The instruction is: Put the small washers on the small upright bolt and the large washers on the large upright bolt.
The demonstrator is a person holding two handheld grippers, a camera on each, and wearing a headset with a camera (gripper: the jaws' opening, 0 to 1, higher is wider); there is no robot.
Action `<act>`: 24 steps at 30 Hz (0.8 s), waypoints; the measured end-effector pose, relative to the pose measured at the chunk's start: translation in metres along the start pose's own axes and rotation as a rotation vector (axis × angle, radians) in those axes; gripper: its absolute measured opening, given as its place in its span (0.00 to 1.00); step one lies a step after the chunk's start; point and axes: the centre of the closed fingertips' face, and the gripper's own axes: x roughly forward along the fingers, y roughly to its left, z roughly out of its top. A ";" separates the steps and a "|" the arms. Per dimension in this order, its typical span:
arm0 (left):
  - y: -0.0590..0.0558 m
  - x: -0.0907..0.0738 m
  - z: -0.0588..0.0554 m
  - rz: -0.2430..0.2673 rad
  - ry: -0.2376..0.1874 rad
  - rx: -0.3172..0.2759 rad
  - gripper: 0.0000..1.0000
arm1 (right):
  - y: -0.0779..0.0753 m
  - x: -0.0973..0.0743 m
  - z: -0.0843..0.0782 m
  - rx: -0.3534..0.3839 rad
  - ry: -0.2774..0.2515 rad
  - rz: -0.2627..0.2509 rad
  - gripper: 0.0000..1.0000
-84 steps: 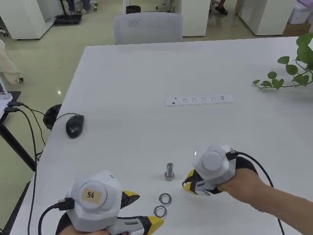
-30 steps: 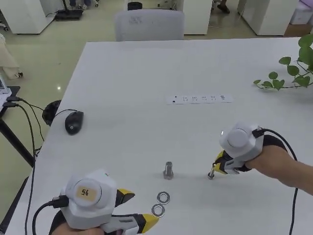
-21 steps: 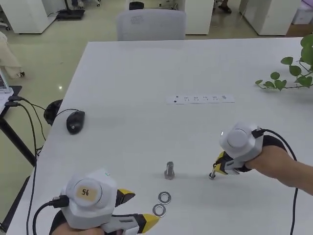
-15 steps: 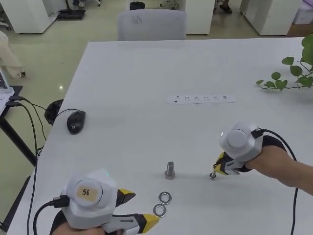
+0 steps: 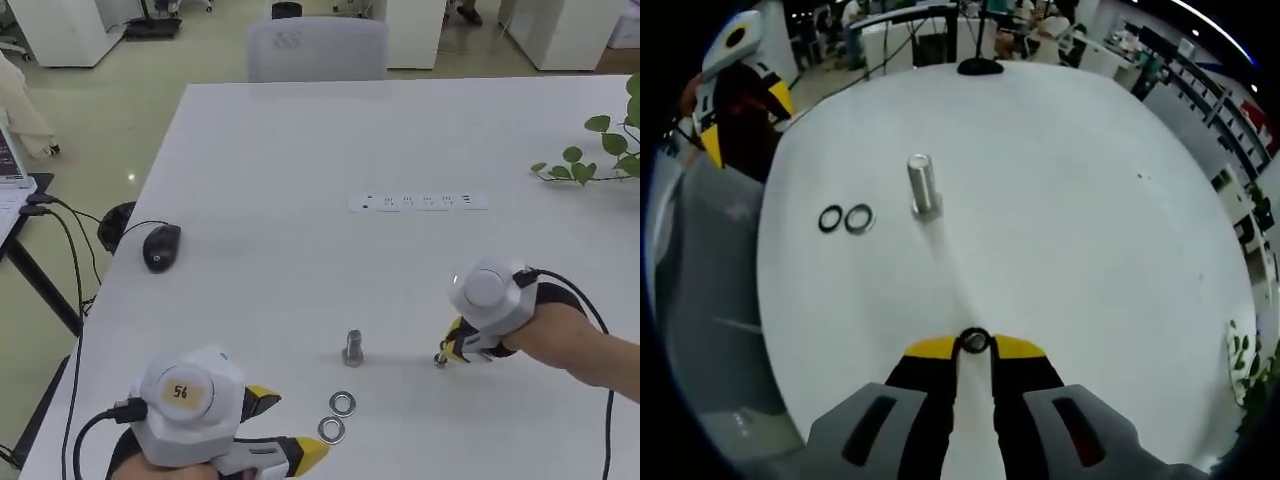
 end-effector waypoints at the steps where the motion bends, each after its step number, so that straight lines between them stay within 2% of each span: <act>1: 0.000 0.000 0.000 0.001 0.000 -0.001 0.49 | 0.000 0.001 -0.001 0.002 0.000 -0.001 0.13; 8: 0.001 -0.002 -0.003 0.006 0.002 -0.007 0.49 | 0.002 0.011 -0.008 0.015 0.016 0.011 0.13; 13: 0.003 -0.002 -0.003 0.010 0.002 -0.009 0.49 | 0.001 0.014 -0.009 0.036 0.009 0.012 0.14; 17: 0.002 -0.002 -0.002 0.009 0.001 -0.007 0.49 | 0.001 0.014 -0.008 0.062 -0.009 0.016 0.14; 24: 0.000 0.000 0.001 0.004 0.000 -0.001 0.49 | 0.001 0.010 -0.015 0.069 -0.010 0.008 0.15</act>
